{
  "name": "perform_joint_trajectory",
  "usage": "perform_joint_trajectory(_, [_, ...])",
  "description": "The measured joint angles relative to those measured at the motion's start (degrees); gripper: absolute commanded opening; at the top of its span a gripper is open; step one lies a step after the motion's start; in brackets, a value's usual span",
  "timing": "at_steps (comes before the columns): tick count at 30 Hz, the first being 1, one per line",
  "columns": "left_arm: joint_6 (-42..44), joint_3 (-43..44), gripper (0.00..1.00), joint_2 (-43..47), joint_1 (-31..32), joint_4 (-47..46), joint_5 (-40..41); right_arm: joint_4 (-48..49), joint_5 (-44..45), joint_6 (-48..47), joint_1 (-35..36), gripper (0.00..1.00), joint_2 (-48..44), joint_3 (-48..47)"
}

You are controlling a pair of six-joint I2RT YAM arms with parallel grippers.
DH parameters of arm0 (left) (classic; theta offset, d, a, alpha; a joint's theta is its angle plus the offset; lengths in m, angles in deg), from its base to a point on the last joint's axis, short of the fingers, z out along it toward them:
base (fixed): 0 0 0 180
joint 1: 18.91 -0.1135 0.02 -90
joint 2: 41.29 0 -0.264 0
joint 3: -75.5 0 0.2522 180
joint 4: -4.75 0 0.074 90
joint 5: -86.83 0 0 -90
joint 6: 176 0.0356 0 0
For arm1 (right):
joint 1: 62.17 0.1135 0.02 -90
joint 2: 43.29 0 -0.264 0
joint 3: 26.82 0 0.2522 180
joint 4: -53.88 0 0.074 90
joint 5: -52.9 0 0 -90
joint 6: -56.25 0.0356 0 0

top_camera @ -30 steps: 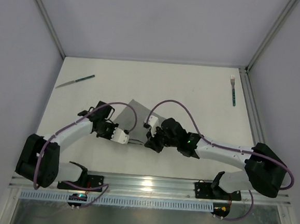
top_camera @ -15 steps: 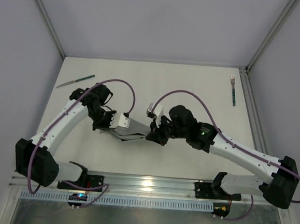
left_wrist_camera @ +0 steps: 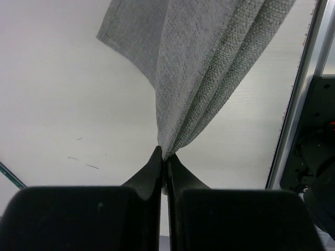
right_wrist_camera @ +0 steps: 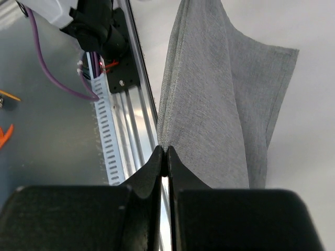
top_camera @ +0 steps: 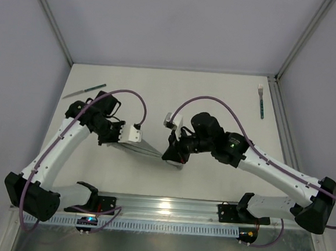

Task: Fold the napkin into a case and place the utensils inside
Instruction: Turn over the upper triangle folded napkin at the center of the board.

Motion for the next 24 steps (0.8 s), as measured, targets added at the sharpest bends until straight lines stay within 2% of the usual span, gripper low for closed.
perform_joint_trajectory(5, [-2.5,1.2,0.00,-0.4,-2.1,0.3,4.0,6.5,-1.6,6.1,0.2,0.03,2.6,-0.1])
perform_joint_trajectory(13, [-5.0,5.6,0.00,-1.8,-15.3,0.6,10.8,21.5,-1.9,19.0,0.8,0.03,16.2,-4.5])
perform_joint_trajectory(24, [-4.3,12.9,0.00,-5.2,-31.1,-5.9,18.8,41.0,-0.1,38.5,6.4,0.03,41.1,-26.9])
